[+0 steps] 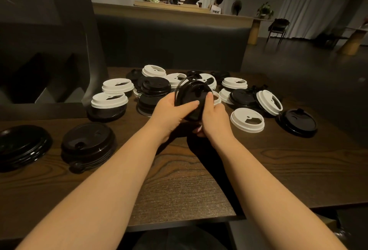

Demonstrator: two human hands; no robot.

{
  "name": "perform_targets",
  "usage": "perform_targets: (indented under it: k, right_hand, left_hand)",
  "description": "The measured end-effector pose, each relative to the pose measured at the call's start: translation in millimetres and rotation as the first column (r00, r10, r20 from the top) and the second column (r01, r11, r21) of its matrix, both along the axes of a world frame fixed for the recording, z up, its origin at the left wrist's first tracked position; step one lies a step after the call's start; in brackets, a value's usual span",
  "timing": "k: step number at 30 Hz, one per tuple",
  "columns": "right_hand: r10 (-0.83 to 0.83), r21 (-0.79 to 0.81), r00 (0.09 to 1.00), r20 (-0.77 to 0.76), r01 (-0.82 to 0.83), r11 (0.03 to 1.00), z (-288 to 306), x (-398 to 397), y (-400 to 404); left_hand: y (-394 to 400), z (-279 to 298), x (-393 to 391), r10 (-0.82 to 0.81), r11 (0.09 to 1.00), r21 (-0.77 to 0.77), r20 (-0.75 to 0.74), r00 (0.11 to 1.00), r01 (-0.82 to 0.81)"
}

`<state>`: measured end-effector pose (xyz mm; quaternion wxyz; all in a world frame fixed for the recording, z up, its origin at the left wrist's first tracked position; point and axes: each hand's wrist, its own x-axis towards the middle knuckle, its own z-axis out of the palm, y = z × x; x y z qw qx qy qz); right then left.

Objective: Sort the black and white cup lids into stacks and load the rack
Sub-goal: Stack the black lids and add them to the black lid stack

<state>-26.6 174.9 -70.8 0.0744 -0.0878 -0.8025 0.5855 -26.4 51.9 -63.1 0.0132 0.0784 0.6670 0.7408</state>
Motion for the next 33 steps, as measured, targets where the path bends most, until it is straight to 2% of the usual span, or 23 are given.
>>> perform_targets:
  k: [3, 6, 8, 11, 16, 20, 26, 31, 33]
  right_hand:
    - [0.026, -0.084, 0.994, -0.106, -0.035, 0.996, 2.2, -1.0, 2.7]
    - [0.098, -0.339, 0.991, -0.095, -0.125, 0.932, 8.4, -1.2, 8.1]
    - [0.151, -0.413, 0.984, -0.089, -0.175, 0.894, 11.2, -0.3, 11.1]
    - [0.196, -0.403, 0.976, -0.094, -0.218, 0.889, 12.3, 1.9, 13.7]
    - [0.224, -0.395, 0.971, -0.081, -0.238, 0.887, 8.8, 0.2, 13.6]
    - [0.166, -0.326, 0.979, -0.116, -0.195, 0.925, 5.1, -2.1, 13.9]
    - [0.201, -0.303, 0.97, -0.139, -0.235, 0.923, 5.1, -2.3, 16.6]
    - [0.142, -0.406, 0.976, -0.165, -0.199, 0.892, 5.7, -3.7, 15.6]
    - [0.128, -0.437, 0.98, -0.15, -0.182, 0.881, 4.2, -5.6, 14.8]
  left_hand:
    - [-7.2, 0.8, -6.4, 0.005, 0.999, 0.048, 0.043, 0.999, -0.007]
    - [-15.7, 1.4, -11.6, -0.045, 0.997, 0.058, 0.076, 0.996, 0.041]
    - [-20.6, 1.8, -13.7, -0.091, 0.994, 0.067, 0.107, 0.99, 0.084]
    - [-23.1, 1.4, -15.0, -0.12, 0.99, 0.095, 0.137, 0.983, 0.108]
    - [-22.5, -5.1, -18.8, -0.018, 0.997, 0.081, 0.131, 0.991, 0.008]
    - [-23.1, -4.6, -19.4, -0.055, 0.997, 0.054, 0.121, 0.991, 0.048]
    - [-24.3, -1.8, -16.6, -0.097, 0.99, 0.11, 0.11, 0.989, 0.084]
    - [-23.6, 0.6, -13.6, -0.139, 0.963, 0.246, 0.108, 0.984, 0.109]
    - [-21.7, 0.2, -12.1, -0.108, 0.97, 0.23, 0.154, 0.982, 0.071]
